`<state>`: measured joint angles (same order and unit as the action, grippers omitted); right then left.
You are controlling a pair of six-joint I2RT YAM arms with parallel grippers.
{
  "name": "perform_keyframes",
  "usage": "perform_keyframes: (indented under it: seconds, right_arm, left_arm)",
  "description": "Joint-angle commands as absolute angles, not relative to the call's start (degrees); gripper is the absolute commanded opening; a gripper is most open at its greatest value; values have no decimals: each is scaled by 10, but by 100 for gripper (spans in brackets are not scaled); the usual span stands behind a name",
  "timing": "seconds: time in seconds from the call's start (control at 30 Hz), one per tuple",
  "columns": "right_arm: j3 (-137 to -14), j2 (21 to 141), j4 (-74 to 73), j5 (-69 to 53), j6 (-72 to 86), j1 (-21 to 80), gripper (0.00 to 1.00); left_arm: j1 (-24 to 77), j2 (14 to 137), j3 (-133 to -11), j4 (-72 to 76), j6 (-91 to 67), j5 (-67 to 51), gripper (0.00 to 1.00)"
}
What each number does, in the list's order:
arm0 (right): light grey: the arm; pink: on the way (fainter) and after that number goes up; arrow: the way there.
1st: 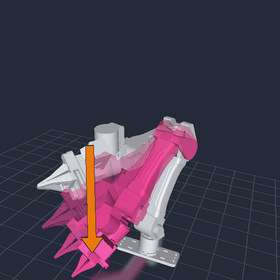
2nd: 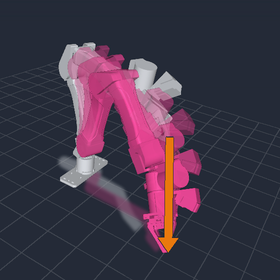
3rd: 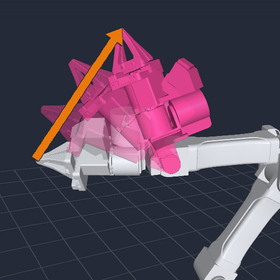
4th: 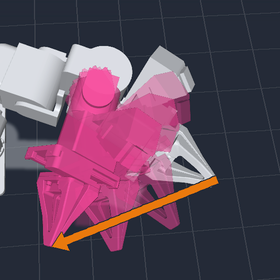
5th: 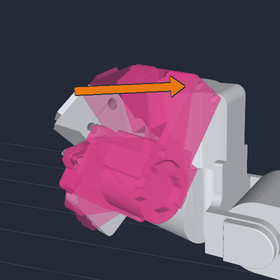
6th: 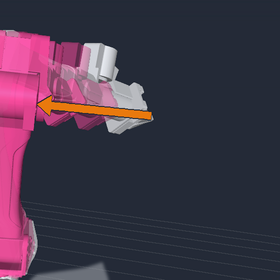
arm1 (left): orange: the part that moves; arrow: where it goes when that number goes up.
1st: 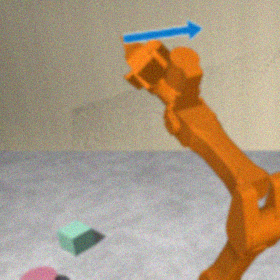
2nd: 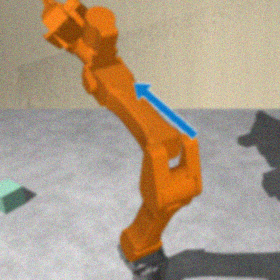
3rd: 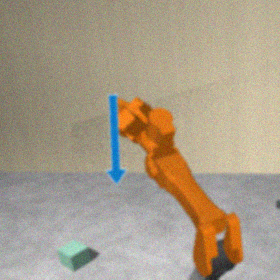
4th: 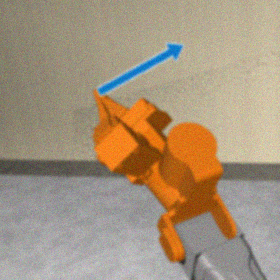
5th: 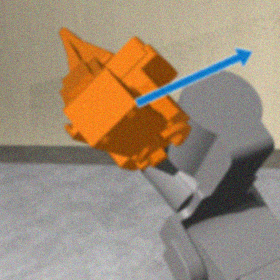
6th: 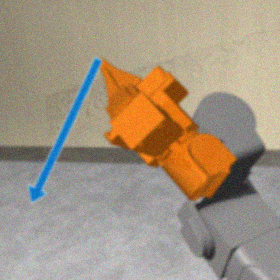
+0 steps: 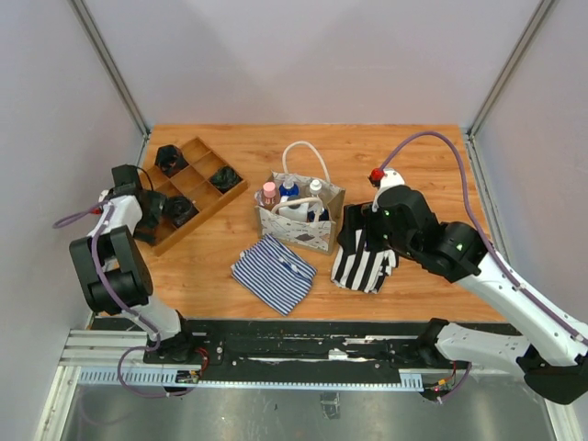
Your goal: Take the personal care products out of the canvas bag
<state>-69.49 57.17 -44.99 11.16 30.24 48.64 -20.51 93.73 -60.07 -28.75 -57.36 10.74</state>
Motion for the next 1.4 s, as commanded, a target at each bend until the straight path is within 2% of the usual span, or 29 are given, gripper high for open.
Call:
perform_keyframes:
  seconds: [0.0,0.13,0.2,0.37,0.6,0.8,1.03,1.23,1.37]
  right_arm:
    - [-688,586,-455,114,307,498,99]
    - [-690,591,-455,102,310,498,99]
    - [-689,588,-454,100,310,498,98]
    - [-687,581,-454,102,312,498,98]
    - [-678,580,-454,98,321,498,99]
    - [-670,563,-462,111,323,498,99]
    - [-664,557,-464,117,326,498,99]
    - [-654,550,-468,119,330,498,99]
    - [-655,536,-484,131,330,498,99]
  left_arm:
    - [-202,841,-591,-256,-582,126,97]
    - [-176,805,-608,-237,-574,131,96]
    - [-161,811,-628,-231,-551,105,91]
    - [-77,830,-688,-244,-492,84,88]
    - [34,934,-782,-310,-410,2,85]
    - [86,979,-760,-313,-387,-50,83]
    - [111,1019,-745,-310,-374,-30,83]
    - [112,1131,-810,-337,-365,9,84]
    - [97,1190,-892,-356,-374,75,85]
